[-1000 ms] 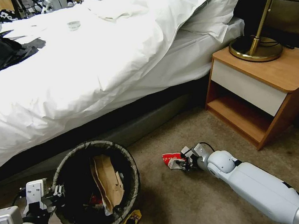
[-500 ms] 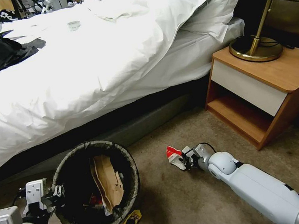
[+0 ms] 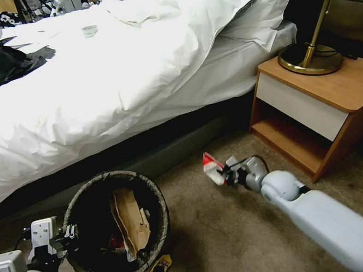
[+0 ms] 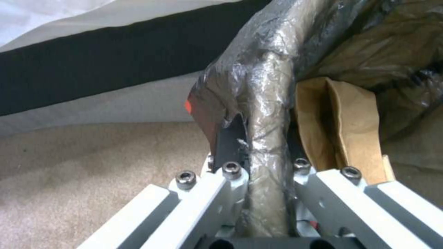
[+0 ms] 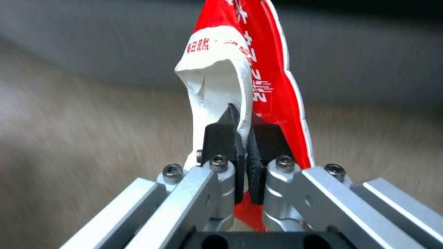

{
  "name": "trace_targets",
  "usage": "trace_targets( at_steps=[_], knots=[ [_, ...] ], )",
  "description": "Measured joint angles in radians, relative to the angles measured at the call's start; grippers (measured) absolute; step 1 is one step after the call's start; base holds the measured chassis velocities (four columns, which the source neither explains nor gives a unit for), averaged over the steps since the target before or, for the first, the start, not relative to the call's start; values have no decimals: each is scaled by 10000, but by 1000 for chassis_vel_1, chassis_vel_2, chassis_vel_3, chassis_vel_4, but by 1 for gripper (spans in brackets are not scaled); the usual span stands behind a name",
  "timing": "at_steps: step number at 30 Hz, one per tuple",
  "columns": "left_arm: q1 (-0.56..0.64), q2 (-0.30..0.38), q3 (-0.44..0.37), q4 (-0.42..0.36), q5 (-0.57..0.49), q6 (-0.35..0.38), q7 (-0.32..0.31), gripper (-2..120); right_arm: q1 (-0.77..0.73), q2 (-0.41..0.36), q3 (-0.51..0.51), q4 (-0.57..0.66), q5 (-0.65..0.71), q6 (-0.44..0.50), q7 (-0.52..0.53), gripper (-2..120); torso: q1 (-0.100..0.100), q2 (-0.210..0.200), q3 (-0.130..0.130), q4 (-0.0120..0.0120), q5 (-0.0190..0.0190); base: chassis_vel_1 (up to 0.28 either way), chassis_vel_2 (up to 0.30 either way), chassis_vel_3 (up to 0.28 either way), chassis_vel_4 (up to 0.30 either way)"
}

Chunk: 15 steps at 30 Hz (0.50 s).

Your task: Pick up the trash bin, then pick up the garbage from the floor and place it into the trash bin.

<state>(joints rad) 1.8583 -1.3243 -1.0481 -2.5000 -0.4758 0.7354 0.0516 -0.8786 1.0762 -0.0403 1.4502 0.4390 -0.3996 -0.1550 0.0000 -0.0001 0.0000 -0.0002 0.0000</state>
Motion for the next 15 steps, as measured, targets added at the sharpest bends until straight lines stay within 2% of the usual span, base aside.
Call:
trace_targets(
  at_steps=[2, 3, 7, 12, 15],
  knots=[
    [5, 11, 28, 0, 0, 0, -1, 1, -108, -532, 472, 1782, 433, -238, 163, 0, 0, 0, 0, 3, 0, 0, 0, 0, 0],
    [5, 11, 28, 0, 0, 0, -1, 1, -108, -532, 472, 1782, 433, -238, 163, 0, 0, 0, 0, 3, 0, 0, 0, 0, 0],
    [12, 30, 125, 0, 17, 0, -5, 1, 160, -1184, 607, 4764, 1479, -918, 590, 0, 0, 0, 0, 2, -1, 0, 0, 0, 0],
    [12, 6, 156, 0, 33, 0, -5, 1, 570, -1293, 430, 5897, 2044, -1187, 915, 0, 0, 1, 0, 3, 0, 0, 0, 0, 0],
    [7, 9, 172, 0, 41, 0, -6, 1, 1115, -1323, 31, 6872, 2854, -1449, 1307, 0, 0, 0, 0, 3, 0, 0, 0, 0, 0]
  ],
)
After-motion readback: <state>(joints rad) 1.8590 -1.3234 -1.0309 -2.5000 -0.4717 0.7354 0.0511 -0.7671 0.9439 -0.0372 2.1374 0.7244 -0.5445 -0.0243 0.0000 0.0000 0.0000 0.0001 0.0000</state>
